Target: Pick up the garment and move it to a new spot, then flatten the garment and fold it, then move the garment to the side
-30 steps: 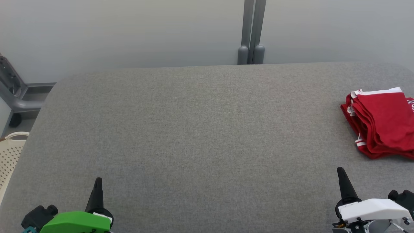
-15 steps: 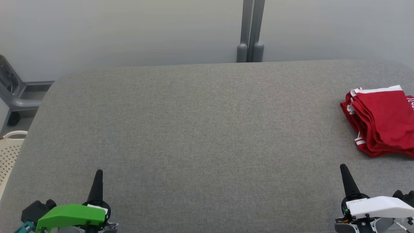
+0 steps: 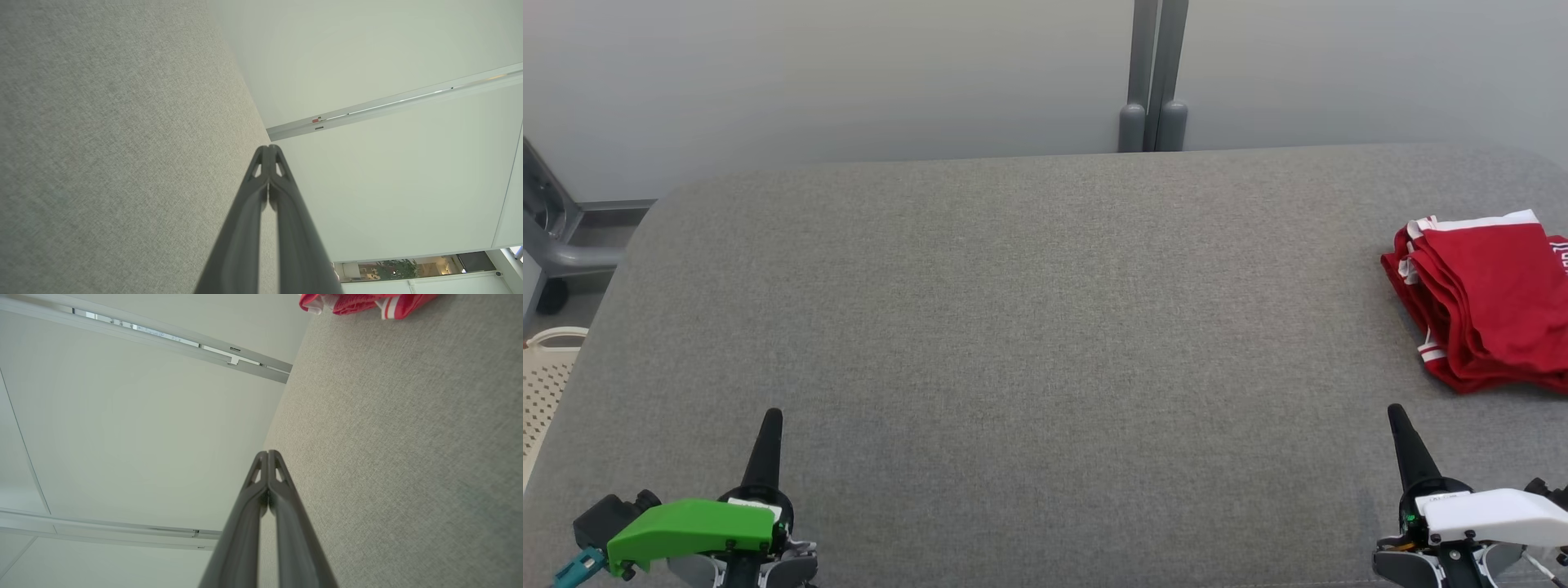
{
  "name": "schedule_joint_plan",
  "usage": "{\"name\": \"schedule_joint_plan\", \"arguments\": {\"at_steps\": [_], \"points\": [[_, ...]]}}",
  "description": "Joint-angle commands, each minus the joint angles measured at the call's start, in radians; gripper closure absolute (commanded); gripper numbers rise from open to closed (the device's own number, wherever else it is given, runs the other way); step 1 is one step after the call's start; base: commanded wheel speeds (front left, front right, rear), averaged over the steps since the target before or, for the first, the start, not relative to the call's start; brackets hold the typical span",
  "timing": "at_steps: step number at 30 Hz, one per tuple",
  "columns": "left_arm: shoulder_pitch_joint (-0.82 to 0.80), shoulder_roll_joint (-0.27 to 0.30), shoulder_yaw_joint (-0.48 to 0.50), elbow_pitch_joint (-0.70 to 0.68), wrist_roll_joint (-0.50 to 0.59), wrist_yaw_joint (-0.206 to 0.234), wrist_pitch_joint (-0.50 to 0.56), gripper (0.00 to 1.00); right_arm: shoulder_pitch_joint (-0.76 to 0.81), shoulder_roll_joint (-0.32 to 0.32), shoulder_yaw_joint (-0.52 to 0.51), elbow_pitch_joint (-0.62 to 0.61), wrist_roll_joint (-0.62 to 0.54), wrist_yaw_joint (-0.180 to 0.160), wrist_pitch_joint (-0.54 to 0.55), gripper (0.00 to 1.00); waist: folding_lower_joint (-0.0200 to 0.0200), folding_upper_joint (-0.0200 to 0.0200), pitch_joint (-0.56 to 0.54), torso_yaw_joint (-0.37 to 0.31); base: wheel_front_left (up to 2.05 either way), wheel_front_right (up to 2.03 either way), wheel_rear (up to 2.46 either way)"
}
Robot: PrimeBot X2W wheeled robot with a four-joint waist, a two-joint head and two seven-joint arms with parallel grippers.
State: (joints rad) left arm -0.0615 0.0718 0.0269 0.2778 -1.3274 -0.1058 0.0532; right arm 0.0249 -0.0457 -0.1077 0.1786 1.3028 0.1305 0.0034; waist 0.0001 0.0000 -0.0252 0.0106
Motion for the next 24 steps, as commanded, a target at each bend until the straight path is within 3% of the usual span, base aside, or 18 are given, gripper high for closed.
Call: {"name": "schedule_joint_plan", "arguments": {"at_steps": [1,24], "points": [[-0.028,-0.003,0.007,-0.002,-0.029,-0.006,0.009,1.0,-0.019,-0.005,-0.006,-0.014,0.031,0.0,0.007,1.0,-0.0001,0.0,0.001,-0.001,0.0,0.0,0.0],[-0.068,-0.014,0.027,0.003,-0.18,-0.019,0.06,1.0,-0.026,-0.006,-0.029,-0.032,0.202,0.0,0.047,1.0,-0.0001,0.0,0.015,-0.006,0.0,0.0,0.0]]}}
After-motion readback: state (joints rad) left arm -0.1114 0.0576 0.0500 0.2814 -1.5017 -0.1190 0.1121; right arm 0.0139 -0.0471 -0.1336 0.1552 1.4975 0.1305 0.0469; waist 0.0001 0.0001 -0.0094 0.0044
